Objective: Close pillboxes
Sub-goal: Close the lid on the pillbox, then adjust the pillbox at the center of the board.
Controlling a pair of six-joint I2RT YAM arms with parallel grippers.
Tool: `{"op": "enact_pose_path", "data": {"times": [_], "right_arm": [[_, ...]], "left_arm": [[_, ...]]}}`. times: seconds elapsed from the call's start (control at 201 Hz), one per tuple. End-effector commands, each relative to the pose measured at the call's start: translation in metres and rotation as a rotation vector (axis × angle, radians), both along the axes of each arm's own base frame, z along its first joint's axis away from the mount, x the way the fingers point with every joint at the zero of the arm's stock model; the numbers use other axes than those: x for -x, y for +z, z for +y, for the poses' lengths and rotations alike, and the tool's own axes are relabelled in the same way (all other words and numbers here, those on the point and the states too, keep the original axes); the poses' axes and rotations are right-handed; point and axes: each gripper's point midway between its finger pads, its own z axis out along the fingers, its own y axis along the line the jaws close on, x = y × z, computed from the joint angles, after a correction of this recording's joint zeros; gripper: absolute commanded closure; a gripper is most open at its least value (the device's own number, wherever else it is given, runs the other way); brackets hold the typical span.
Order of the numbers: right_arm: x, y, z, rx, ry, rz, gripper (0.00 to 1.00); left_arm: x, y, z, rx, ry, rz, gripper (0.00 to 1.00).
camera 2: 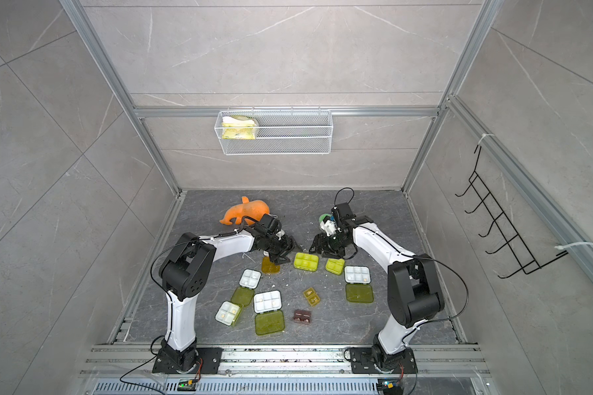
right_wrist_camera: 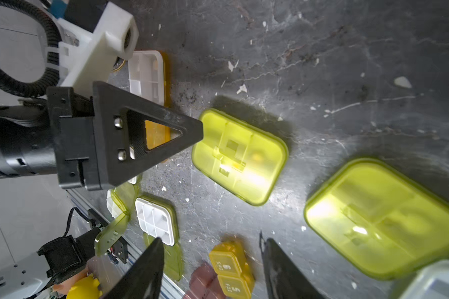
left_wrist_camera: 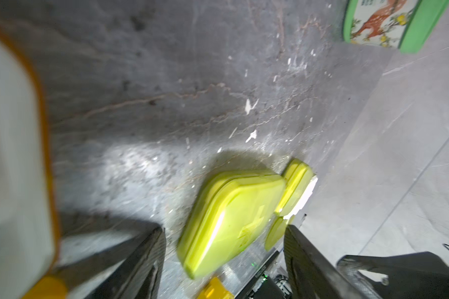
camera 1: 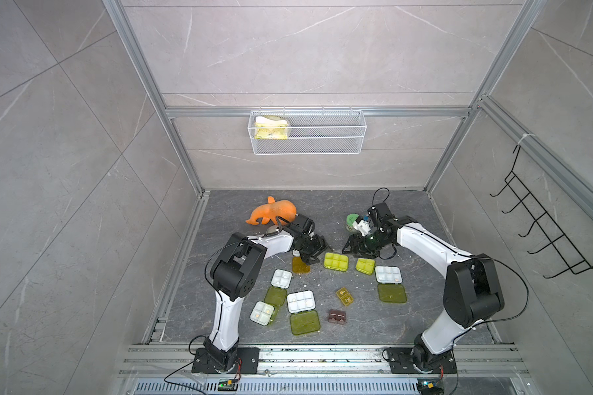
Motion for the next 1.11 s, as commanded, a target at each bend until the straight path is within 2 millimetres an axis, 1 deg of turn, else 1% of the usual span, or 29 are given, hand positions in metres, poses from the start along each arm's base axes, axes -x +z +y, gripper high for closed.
{"op": "enact_pose_path", "data": {"times": [0.0,0.085,0.164,0.249,0.289,0.383,0.582,0.657,0.717,0.807,0.891,0.996,1.105], "right_arm": [[0.013,0.01,-0.018,0.079,-0.017,-0.007,0.38],[0.018,0.012,-0.031,0.132,-0.047,0.007,0.38],[0.026,0.01,-0.047,0.175,-0.089,0.037,0.37],[0.036,0.005,-0.069,0.227,-0.15,0.067,0.36],[0.041,0.003,-0.079,0.25,-0.178,0.078,0.36],[0.052,-0.006,-0.106,0.305,-0.246,0.109,0.34],[0.066,-0.019,-0.148,0.371,-0.357,0.16,0.32],[0.069,-0.027,-0.163,0.387,-0.404,0.183,0.31],[0.067,-0.034,-0.169,0.377,-0.436,0.205,0.31],[0.059,-0.044,-0.176,0.362,-0.478,0.227,0.31],[0.049,-0.046,-0.184,0.387,-0.493,0.213,0.31],[0.042,-0.049,-0.191,0.421,-0.492,0.211,0.31],[0.04,-0.06,-0.193,0.416,-0.501,0.243,0.3]], "left_arm": [[0.004,0.019,0.015,-0.086,-0.026,-0.037,0.24],[0.001,0.034,0.017,-0.105,-0.04,-0.07,0.24],[-0.002,0.05,0.013,-0.094,-0.051,-0.106,0.23],[0.0,0.065,-0.002,-0.077,-0.085,-0.139,0.23],[0.002,0.067,-0.009,-0.074,-0.101,-0.144,0.23],[0.013,0.07,-0.034,-0.053,-0.155,-0.147,0.23],[0.044,0.057,-0.091,-0.007,-0.263,-0.109,0.23],[0.053,0.051,-0.107,0.01,-0.286,-0.092,0.23],[0.06,0.048,-0.118,0.031,-0.297,-0.077,0.23],[0.067,0.04,-0.131,0.054,-0.307,-0.052,0.23],[0.074,0.036,-0.14,0.065,-0.324,-0.039,0.23],[0.08,0.035,-0.147,0.073,-0.338,-0.031,0.23],[0.082,0.03,-0.151,0.084,-0.339,-0.015,0.23]]}}
